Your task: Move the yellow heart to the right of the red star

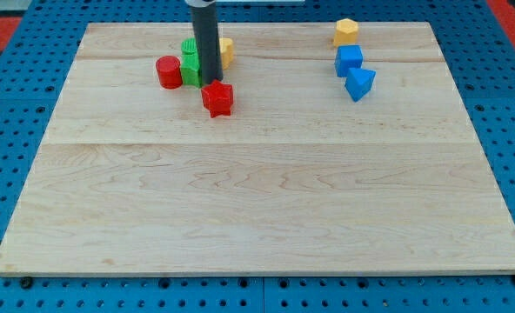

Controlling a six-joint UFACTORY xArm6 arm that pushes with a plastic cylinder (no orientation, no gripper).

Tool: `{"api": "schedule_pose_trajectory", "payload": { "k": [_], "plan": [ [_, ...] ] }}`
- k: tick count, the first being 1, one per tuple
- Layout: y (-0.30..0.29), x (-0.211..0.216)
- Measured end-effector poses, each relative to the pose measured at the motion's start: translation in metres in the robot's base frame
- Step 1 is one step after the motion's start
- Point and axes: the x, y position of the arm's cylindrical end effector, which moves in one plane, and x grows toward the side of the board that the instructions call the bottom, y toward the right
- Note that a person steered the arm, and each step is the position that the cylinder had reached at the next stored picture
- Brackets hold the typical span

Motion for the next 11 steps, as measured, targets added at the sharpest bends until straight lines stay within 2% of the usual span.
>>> {"api": "schedule_pose_trajectory", "payload": {
  "k": [1, 2, 5, 7, 8, 9, 11],
  "plan": [
    [0.043, -0.010],
    [0.041, -0.040],
    [0.032, -0.095],
    [-0.044, -0.092],
    [0.012, -0.070],
    [0.036, -0.046],
    [0.014, -0.031]
  ]
}}
